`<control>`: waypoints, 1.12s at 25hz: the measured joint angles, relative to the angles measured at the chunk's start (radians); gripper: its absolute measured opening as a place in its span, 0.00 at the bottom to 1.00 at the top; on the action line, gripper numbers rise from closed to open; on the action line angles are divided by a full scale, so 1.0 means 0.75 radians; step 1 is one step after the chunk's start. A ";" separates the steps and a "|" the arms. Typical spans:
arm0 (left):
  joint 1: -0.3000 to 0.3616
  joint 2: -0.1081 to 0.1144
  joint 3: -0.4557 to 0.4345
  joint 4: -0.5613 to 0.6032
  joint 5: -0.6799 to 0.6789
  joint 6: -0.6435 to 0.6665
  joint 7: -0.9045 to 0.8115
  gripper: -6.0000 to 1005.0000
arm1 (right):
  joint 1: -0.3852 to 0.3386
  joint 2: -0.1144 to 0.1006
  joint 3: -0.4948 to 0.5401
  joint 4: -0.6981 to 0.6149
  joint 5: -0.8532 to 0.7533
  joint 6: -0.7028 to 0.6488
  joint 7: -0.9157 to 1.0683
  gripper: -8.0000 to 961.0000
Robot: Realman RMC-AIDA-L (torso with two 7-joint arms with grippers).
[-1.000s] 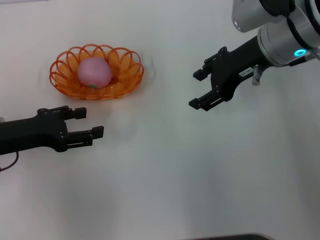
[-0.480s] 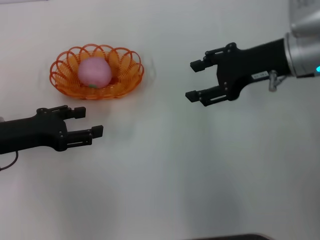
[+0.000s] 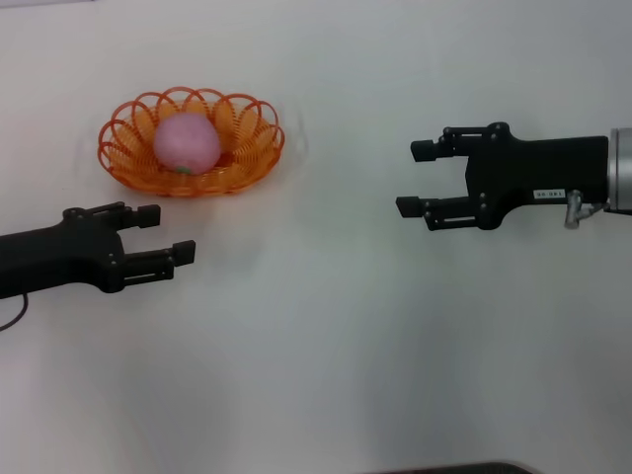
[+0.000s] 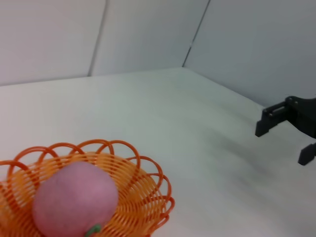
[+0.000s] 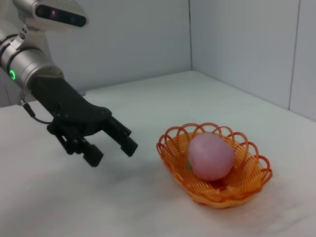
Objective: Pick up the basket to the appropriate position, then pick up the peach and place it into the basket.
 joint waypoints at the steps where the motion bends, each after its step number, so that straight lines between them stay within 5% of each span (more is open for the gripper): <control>1: 0.000 0.001 -0.005 0.002 0.001 0.001 0.000 0.80 | -0.002 0.000 0.002 0.003 0.000 -0.001 -0.003 0.81; 28: 0.016 0.001 -0.030 0.035 0.003 0.012 -0.003 0.80 | -0.007 -0.001 0.013 0.001 0.004 -0.011 0.002 0.81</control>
